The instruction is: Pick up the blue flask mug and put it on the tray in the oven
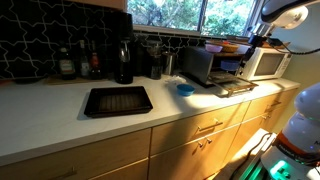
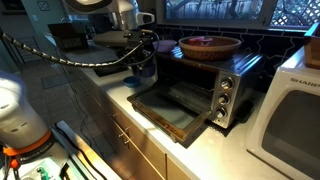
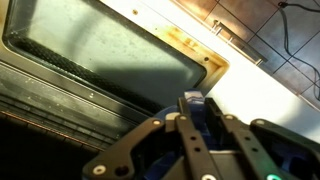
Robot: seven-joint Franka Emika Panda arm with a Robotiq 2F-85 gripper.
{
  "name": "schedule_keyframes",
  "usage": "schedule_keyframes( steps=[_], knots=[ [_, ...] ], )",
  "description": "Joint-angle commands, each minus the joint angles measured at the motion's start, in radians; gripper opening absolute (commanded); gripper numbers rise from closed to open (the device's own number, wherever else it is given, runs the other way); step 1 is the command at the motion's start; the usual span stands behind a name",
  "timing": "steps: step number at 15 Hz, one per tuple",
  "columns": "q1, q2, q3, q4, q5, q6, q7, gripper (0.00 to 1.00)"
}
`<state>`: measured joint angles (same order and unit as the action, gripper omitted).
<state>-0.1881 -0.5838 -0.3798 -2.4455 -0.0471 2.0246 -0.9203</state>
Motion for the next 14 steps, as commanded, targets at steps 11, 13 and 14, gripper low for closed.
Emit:
schedule_keyframes(
  steps=[11,13,14],
  knots=[
    [-0.023,0.16,-0.014,0.058,0.058,0.196,0.264,0.05],
    [-0.021,0.177,-0.011,0.067,0.055,0.222,0.297,0.05],
    [-0.021,0.187,-0.007,0.074,0.051,0.233,0.313,0.05]
  ],
)
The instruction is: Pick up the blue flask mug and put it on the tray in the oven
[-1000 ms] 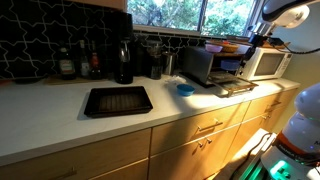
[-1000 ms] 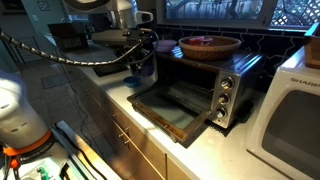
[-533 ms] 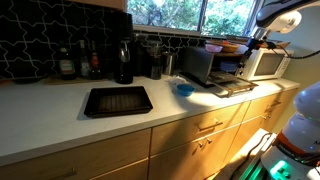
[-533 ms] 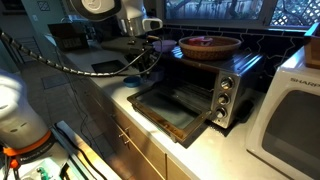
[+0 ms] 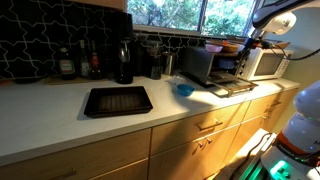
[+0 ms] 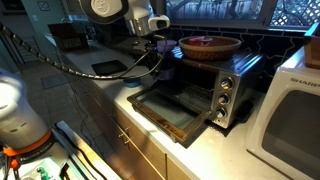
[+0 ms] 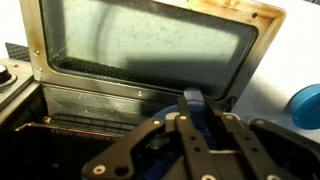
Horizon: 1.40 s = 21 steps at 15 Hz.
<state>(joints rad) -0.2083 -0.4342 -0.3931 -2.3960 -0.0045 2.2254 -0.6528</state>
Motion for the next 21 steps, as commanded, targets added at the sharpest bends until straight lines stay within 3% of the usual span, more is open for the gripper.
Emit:
schedule_keyframes(
  steps=[1,9,21],
  knots=[
    [0.002,0.049,0.009,0.033,0.011,0.044,0.061,0.05],
    [0.012,0.145,0.036,0.1,0.007,0.083,0.157,0.05],
    [0.015,0.256,0.055,0.151,0.084,0.18,0.169,0.05]
  ],
)
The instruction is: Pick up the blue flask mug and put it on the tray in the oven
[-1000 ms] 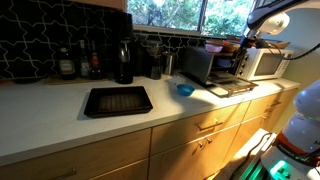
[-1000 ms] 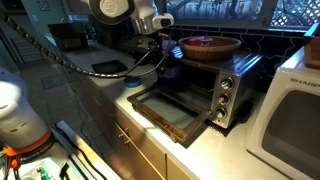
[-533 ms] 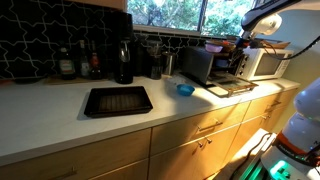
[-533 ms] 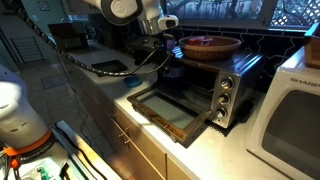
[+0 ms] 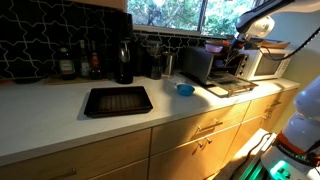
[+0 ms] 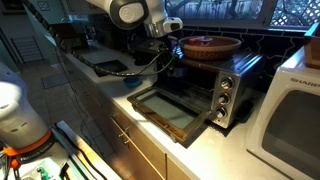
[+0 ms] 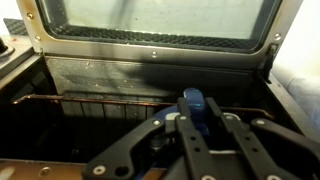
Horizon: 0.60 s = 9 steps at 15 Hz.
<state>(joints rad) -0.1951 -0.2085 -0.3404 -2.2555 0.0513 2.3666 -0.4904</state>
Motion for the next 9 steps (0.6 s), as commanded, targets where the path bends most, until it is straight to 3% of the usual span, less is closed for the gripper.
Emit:
schedule_keyframes(
  steps=[1,6,8,9],
  knots=[
    [0.001,0.037,0.004,0.011,0.033,0.049,0.006,0.05],
    [-0.002,0.052,0.008,0.007,0.047,0.088,-0.006,0.05],
    [-0.001,0.051,0.008,0.006,0.055,0.098,-0.016,0.47],
    [-0.002,0.049,0.009,0.005,0.055,0.105,-0.014,0.51]
  ],
)
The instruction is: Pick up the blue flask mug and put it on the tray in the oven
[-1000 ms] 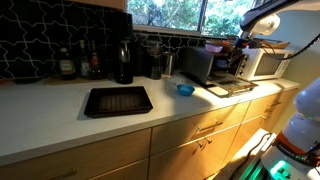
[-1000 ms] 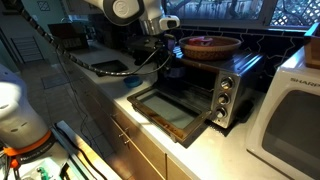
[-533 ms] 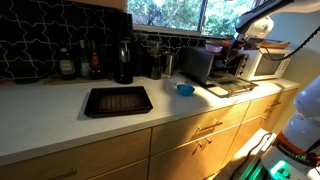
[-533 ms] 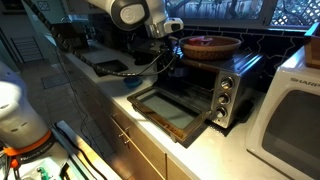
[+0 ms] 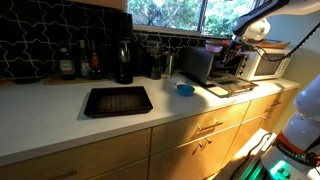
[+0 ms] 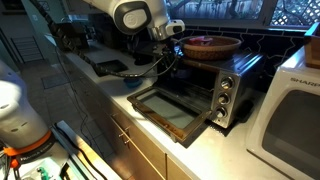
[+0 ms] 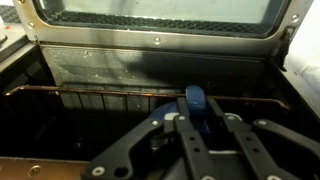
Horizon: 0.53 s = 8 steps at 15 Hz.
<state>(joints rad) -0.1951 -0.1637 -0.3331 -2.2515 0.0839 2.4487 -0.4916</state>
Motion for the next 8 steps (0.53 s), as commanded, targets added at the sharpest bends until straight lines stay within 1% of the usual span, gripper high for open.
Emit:
schedule_keyframes(
  steps=[1,4,7,8],
  knots=[
    [-0.002,0.0,0.001,0.0,0.024,0.025,-0.013,0.51],
    [-0.005,-0.007,0.001,0.002,0.017,0.004,-0.014,0.7],
    [-0.008,-0.014,0.002,0.009,-0.003,-0.066,-0.015,0.95],
    [-0.009,-0.015,0.003,0.012,-0.007,-0.088,-0.015,0.93]
  ],
)
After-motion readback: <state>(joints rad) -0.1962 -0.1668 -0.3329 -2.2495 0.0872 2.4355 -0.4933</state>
